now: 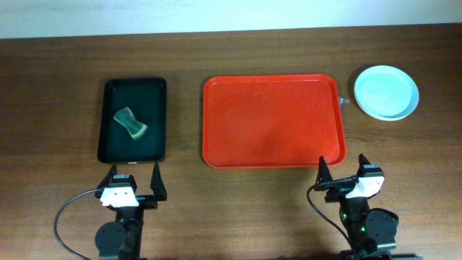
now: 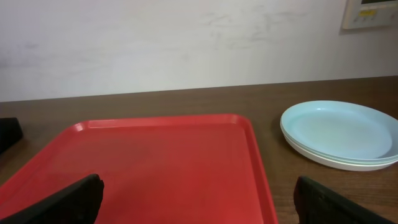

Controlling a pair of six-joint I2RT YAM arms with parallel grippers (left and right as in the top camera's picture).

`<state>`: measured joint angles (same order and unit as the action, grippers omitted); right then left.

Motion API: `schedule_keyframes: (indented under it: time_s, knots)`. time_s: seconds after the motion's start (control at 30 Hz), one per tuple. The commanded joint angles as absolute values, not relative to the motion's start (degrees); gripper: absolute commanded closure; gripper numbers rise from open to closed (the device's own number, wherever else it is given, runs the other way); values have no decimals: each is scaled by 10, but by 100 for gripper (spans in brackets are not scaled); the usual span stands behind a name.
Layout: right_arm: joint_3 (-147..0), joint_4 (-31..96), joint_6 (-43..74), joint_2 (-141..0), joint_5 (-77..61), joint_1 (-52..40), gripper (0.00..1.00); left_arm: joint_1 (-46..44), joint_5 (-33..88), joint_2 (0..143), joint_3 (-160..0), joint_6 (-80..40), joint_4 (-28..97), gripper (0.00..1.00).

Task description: Clean dirty plates on tray and stack at the side

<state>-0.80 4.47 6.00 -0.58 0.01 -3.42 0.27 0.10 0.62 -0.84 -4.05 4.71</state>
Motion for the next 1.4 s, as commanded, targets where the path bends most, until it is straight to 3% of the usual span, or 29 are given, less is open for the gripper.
schedule_keyframes:
  time_s: [0.0,0.33,1.37]
  knots:
    - [-3,46,62,-2,3,-37,2,1,16,3,-5,-34,48,1]
    - [-3,46,62,-2,3,-37,2,1,-7,3,-5,18,50,1]
    - [-3,46,62,-2,3,-37,2,1,-10,3,-5,3,48,1]
